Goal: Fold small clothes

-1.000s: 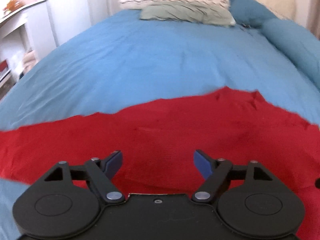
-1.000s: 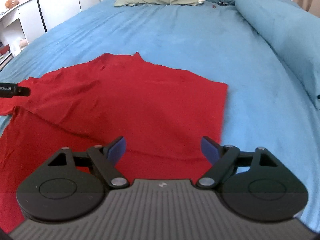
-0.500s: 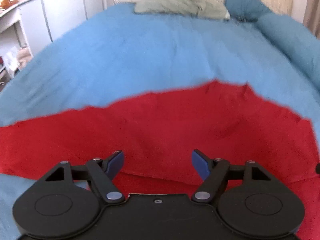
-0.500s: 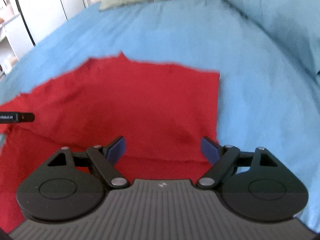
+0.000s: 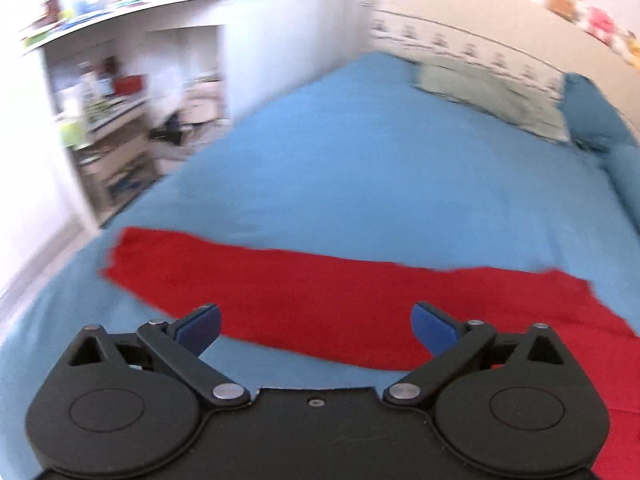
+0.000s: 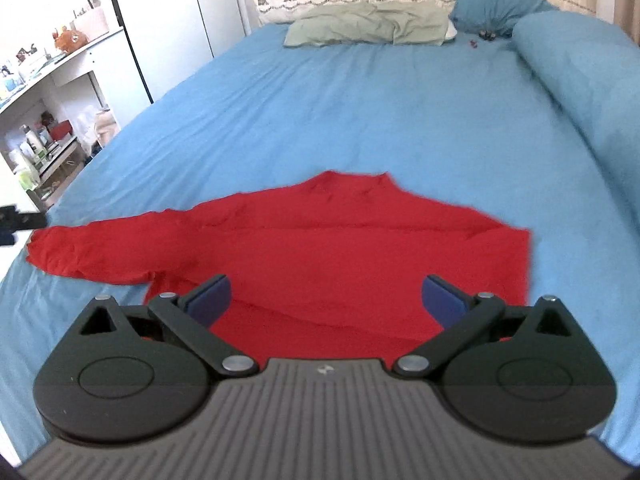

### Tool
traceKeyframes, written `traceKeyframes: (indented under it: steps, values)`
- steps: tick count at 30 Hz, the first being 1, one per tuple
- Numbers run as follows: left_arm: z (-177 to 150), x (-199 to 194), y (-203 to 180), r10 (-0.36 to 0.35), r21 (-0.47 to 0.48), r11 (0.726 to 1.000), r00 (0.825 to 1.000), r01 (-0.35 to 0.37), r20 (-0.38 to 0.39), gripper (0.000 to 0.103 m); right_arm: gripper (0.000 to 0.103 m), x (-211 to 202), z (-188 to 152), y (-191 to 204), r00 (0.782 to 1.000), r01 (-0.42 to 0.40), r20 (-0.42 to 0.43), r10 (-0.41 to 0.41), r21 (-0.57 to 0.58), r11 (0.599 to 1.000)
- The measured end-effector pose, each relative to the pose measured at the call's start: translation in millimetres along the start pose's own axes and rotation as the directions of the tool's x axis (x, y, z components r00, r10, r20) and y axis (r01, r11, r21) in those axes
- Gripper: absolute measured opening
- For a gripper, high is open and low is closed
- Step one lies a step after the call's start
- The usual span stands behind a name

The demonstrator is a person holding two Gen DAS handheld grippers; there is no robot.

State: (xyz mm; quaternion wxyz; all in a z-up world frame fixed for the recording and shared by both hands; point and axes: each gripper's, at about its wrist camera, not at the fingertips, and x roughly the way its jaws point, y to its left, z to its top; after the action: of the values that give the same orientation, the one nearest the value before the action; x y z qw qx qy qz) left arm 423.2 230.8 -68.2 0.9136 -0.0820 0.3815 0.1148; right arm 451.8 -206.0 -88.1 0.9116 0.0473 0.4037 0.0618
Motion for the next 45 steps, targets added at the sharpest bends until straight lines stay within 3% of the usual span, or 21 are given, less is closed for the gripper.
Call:
traceKeyframes:
  steps: [4,8,11,19,23,25,26,27,36,42,45]
  values:
    - [-3.1,44.1,80.5,0.072,-0.081,0.994,0.997,-0.074,-0.027,0.084,0.103,25.8,-16.9,29.9,0.999,0.014,-0.034,-0.012,0.057,0.998]
    - [-9.3,94.5,138.7,0.072,-0.185,0.979,0.994,-0.085,-0.079,0.058,0.103,50.8,-34.7,59.5,0.998,0.050,-0.050,-0.047,0.072,0.996]
    - [-16.0,122.2,163.0,0.054,-0.247,0.966,0.994,-0.077,-0.098,0.048,0.103,66.0,-42.6,78.7,0.996,0.073,-0.059,-0.069,0.071,0.995]
    - [-7.1,146.4,171.1,0.045,-0.268,0.962,0.998,-0.055,-0.043,0.047,0.103,86.4,-58.2,88.0,0.993,0.104,-0.068,-0.096,0.125,0.987]
    - [-0.3,154.1,165.3,0.078,-0.229,0.970,0.996,-0.083,-0.031,0.044,0.103,88.4,-59.4,86.4,0.992,0.112,-0.065,-0.103,0.142,0.984]
    - [1.5,152.8,161.4,0.099,-0.208,0.973,0.995,-0.103,-0.029,0.032,0.103,88.1,-59.7,83.2,0.992,0.114,-0.065,-0.106,0.147,0.983]
    - [3.9,153.5,159.4,0.109,-0.193,0.975,0.994,-0.113,-0.032,0.017,0.103,87.9,-59.9,81.8,0.992,0.117,-0.063,-0.109,0.149,0.982]
    - [5.4,152.0,157.1,0.108,-0.187,0.976,0.994,-0.113,-0.033,0.009,0.103,87.5,-59.7,79.6,0.992,0.119,-0.062,-0.110,0.152,0.981]
    - [30.7,106.5,103.5,0.118,-0.073,0.991,0.990,-0.113,0.077,0.007,0.103,77.6,-48.7,43.6,0.992,0.122,-0.038,-0.117,0.187,0.975]
    - [45.0,60.0,17.4,-0.029,-0.013,0.999,0.992,0.031,0.119,0.007,0.103,62.2,-34.8,11.0,0.996,0.086,-0.001,-0.087,0.167,0.982]
    - [44.5,38.2,-43.9,-0.132,0.076,0.990,0.980,0.121,0.151,0.007,0.103,53.9,-28.6,-10.4,0.997,0.073,0.010,-0.075,0.169,0.983]
